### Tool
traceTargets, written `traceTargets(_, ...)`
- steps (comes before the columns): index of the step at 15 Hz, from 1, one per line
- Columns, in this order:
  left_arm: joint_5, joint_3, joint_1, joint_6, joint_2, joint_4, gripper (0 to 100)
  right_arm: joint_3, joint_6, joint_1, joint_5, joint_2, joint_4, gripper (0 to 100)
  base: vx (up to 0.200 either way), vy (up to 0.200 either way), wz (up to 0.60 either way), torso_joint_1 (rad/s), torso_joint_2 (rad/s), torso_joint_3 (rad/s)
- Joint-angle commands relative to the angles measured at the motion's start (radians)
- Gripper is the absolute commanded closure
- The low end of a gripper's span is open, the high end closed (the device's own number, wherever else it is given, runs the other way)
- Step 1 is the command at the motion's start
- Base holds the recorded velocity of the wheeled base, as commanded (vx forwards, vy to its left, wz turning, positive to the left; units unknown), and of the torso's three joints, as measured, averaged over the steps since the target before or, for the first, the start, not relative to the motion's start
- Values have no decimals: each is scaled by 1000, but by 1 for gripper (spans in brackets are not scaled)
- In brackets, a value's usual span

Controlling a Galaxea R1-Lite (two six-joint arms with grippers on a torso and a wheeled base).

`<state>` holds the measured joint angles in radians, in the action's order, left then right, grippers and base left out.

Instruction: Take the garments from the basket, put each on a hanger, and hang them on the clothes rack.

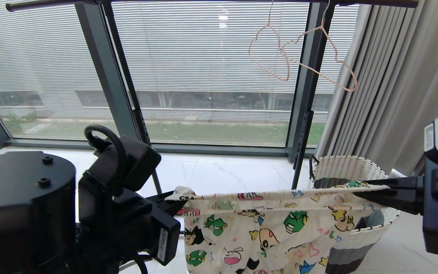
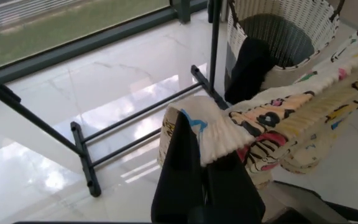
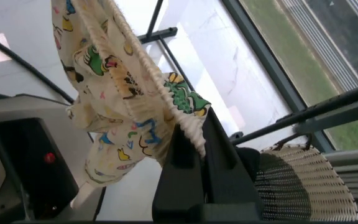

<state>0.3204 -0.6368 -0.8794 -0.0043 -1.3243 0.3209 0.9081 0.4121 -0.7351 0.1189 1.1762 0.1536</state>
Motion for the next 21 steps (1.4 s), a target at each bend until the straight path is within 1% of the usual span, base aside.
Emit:
traceTargets(1, -6, -15, 7, 0, 45, 0, 100, 84, 1, -3, 1, 102, -9, 100, 0, 0, 0, 0, 0, 0)
traceTargets(4, -20, -72, 7, 1, 42, -2, 100, 160, 1, -3, 1, 146, -8, 100, 0, 0, 0, 0, 0, 0)
traceTargets(7, -29, -141, 8, 1, 34, -2, 100, 163, 2, -3, -1, 137, -6, 100, 0, 0, 0, 0, 0, 0)
traceTargets(8, -38, -193, 13, 9, 28, -13, 100, 178, 2, -3, -2, 135, -6, 100, 0, 0, 0, 0, 0, 0)
traceTargets(10, -44, -225, 13, 41, 28, -46, 100, 209, 1, 3, -2, 140, -5, 100, 0, 0, 0, 0, 0, 0)
traceTargets(12, -61, -258, 13, 61, 25, -48, 100, 209, 2, 2, -4, 131, 4, 100, 0, 0, 0, 0, 0, 0)
traceTargets(13, -100, -307, 13, 82, 14, -48, 100, 206, 13, -7, -1, 92, 47, 100, 0, 0, 0, 0, 0, 0)
traceTargets(14, -155, -343, 13, 89, 3, -48, 100, 207, 24, -36, 2, 53, 118, 100, 0, 0, 0, 0, 0, 0)
traceTargets(15, -221, -369, 13, 89, -7, -49, 100, 206, 27, -93, 5, 8, 195, 100, 0, 0, 0, 0, 0, 0)
traceTargets(16, -270, -380, 13, 89, -15, -51, 100, 204, 27, -141, 4, -23, 245, 100, 0, 0, 0, 0, 0, 0)
traceTargets(17, -288, -382, 13, 90, -16, -52, 100, 201, 27, -164, 2, -33, 259, 100, 0, 0, 0, 0, 0, 0)
traceTargets(18, -314, -382, 13, 92, -20, -65, 100, 190, 27, -210, -2, -47, 267, 100, 0, 0, 0, 0, 0, 0)
traceTargets(21, -313, -385, 14, 92, -24, -71, 100, 190, 27, -214, -25, -46, 267, 100, 0, 0, 0, 0, 0, 0)
